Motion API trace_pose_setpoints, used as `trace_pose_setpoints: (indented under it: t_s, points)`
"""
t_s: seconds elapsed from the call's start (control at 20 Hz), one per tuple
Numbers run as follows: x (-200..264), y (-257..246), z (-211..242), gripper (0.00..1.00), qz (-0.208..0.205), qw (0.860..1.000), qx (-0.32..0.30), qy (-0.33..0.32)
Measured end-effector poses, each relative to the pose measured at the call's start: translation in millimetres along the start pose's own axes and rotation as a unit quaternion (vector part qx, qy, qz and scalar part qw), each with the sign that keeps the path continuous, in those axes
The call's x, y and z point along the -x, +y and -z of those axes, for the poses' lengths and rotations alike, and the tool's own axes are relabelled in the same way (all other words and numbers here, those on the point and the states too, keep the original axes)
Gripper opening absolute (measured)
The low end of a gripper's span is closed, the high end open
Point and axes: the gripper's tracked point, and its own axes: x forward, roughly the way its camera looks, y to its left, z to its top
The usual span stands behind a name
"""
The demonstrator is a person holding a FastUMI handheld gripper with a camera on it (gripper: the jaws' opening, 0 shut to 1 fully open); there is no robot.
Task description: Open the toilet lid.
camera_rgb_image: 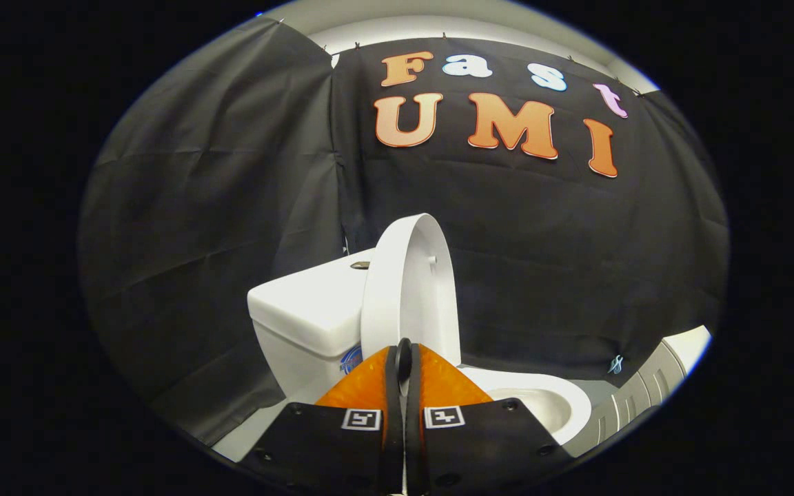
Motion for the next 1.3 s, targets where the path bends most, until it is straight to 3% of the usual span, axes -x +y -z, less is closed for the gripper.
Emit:
trace_pose_setpoints:
  t_s: [0.1, 0.25, 0.45, 0.55, 0.65, 0.95, 1.3]
  points:
    - [-1, 2, 1, 0.11, -0.006, 1.000, -0.004, 0.002]
    - [-1, 9, 2, 0.23, -0.022, 1.000, -0.008, 0.006]
    - [5, 11, 4, 0.32, -0.045, 0.999, -0.022, 0.019]
    - [9, 0, -2, 0.57, -0.040, 0.999, -0.014, 0.008]
    - [12, -8, -9, 0.72, -0.034, 0.999, -0.011, -0.004]
    - [27, -40, -28, 0.88, -0.034, 0.999, -0.025, -0.033]
    - [54, -117, -57, 0.89, -0.012, 0.993, -0.087, -0.076]
